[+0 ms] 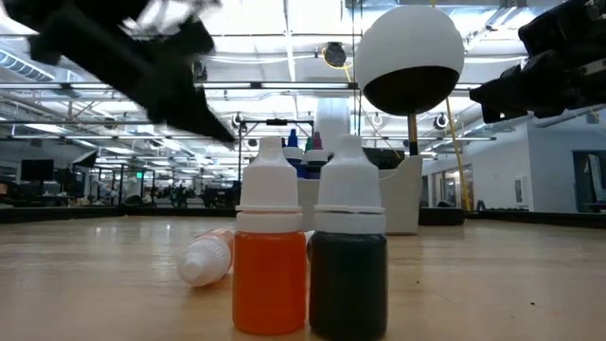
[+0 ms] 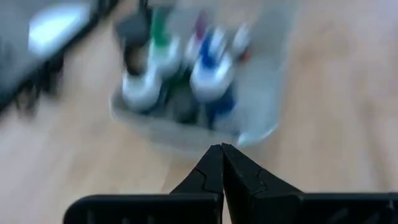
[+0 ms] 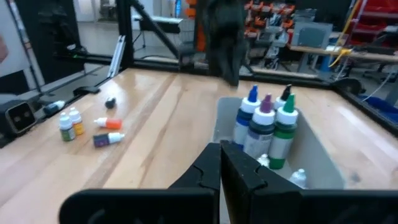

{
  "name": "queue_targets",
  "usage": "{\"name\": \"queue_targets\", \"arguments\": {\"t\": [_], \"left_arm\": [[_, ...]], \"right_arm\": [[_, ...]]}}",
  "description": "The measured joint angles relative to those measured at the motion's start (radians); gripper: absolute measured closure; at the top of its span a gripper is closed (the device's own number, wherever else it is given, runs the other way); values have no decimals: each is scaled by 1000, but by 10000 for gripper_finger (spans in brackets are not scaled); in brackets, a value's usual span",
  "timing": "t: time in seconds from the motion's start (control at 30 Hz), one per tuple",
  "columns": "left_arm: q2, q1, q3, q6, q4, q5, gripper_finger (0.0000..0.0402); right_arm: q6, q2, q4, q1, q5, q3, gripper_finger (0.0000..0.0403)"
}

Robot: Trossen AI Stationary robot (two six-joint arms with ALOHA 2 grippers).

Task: Pick & Place food coloring
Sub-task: Put the small green food coloring bottle into the gray bin

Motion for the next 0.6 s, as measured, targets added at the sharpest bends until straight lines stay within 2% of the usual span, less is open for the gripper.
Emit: {"name": "queue_targets", "arguments": {"t": [0.17, 0.33, 0.47, 0.6], "left_arm": [[-293, -47, -119, 210, 165, 29, 398], [-563, -32, -152, 354, 87, 88, 399], [-716, -40, -203, 361, 72, 90, 399], [-794, -21, -330, 371, 117, 69, 400]], "right_arm": [[-15, 88, 61, 29, 21, 32, 403], [-41, 186, 170, 31, 31, 31, 403], [-45, 238, 242, 31, 28, 33, 403], [-43, 265, 242, 31, 27, 33, 403]]}}
